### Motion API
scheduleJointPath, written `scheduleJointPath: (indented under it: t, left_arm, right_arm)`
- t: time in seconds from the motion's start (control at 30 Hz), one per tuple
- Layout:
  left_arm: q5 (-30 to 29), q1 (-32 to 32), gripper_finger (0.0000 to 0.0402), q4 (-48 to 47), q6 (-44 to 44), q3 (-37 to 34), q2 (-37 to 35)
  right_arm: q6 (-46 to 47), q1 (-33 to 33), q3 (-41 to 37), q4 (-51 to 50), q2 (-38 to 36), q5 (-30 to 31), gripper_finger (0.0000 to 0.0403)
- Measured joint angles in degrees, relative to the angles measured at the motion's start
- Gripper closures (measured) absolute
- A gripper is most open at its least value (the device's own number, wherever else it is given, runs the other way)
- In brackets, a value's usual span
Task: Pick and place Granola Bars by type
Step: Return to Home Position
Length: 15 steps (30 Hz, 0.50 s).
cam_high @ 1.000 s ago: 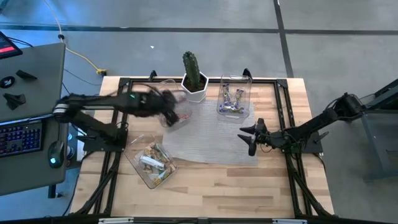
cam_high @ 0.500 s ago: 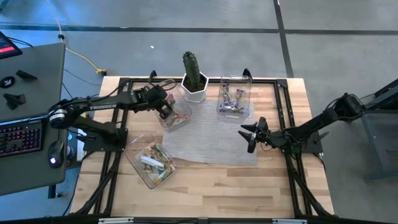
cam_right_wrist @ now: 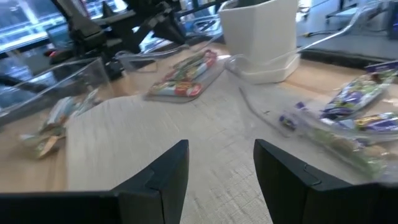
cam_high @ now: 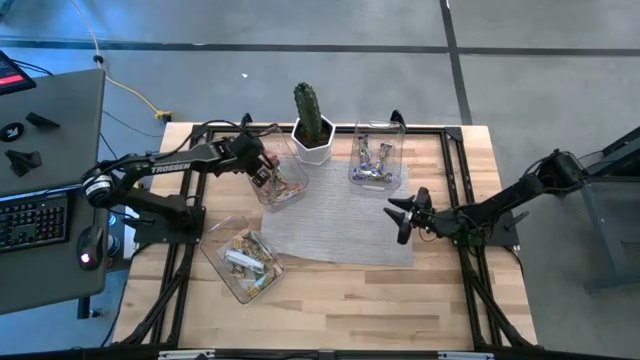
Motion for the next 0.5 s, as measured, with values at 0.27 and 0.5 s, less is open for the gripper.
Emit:
scheduleJointPath:
  t: [0.27, 0.5]
  left_arm:
    - [3.66, 0.00, 0.0263, -10.30, -3.19, 7.92, -3.76]
    - [6.14, -3.32, 0.0262, -25.39, -5.81, 19.37, -17.50]
  right_arm:
    - [0.30, 0.00, 0.00, 0.45, 0.00, -8.29, 0.0238]
    - [-18.16, 0.17, -0.02, 13.39, -5.89, -13.03, 0.0238]
